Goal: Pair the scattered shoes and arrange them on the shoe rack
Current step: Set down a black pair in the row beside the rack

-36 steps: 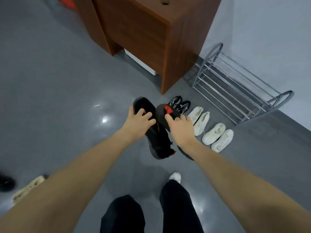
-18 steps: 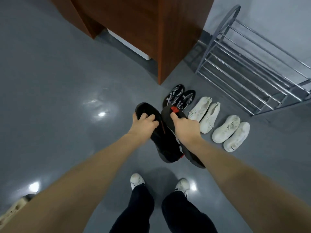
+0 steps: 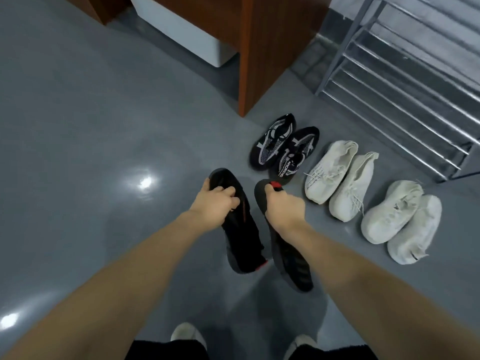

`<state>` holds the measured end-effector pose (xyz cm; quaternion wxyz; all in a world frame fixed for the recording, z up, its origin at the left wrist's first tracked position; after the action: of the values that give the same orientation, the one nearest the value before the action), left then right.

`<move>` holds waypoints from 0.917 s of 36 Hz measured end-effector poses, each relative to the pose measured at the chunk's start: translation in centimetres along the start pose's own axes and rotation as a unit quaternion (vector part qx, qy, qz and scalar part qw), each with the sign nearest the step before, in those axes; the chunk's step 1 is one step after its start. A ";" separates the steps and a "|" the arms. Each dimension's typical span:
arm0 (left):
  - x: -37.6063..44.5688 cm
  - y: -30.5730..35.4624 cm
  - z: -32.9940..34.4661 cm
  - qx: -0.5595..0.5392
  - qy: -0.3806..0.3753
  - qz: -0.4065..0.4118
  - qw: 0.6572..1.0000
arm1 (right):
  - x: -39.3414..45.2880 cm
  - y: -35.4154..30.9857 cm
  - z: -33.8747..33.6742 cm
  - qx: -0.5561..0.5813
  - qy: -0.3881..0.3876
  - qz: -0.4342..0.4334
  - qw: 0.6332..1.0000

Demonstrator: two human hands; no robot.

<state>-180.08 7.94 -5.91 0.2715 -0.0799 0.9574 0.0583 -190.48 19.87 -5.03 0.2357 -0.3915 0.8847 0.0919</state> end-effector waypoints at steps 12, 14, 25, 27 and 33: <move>9.7 -3.7 8.3 -0.031 0.051 0.023 0.998 | 8.1 0.6 9.8 0.147 0.065 0.021 0.987; 10.5 -3.6 8.9 -0.020 0.055 -0.016 0.998 | 8.6 1.0 10.5 0.181 0.066 0.019 0.981; 9.9 -0.1 11.2 -0.159 -0.034 -0.169 0.972 | 8.5 3.3 14.1 0.088 0.018 -0.175 0.981; 9.3 0.6 12.0 -0.165 -0.049 -0.184 0.968 | 8.4 3.3 14.4 0.073 -0.020 -0.204 0.976; 8.0 1.9 13.8 -0.153 -0.119 -0.171 0.966 | 8.2 2.7 15.1 0.032 -0.011 -0.246 0.969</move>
<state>-180.06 10.98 -21.69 0.3737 -0.2757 0.8700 0.1657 -192.02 21.58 -22.26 0.2734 -0.5885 0.7609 0.0073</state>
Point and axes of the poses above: each hand's wrist, its own x-axis towards the middle knuckle, its own z-axis out of the palm, y = z × x, the point moved 3 cm from there along x, towards the middle knuckle, and after that the axes turned 3 degrees about -y, right-handed, at the moved point
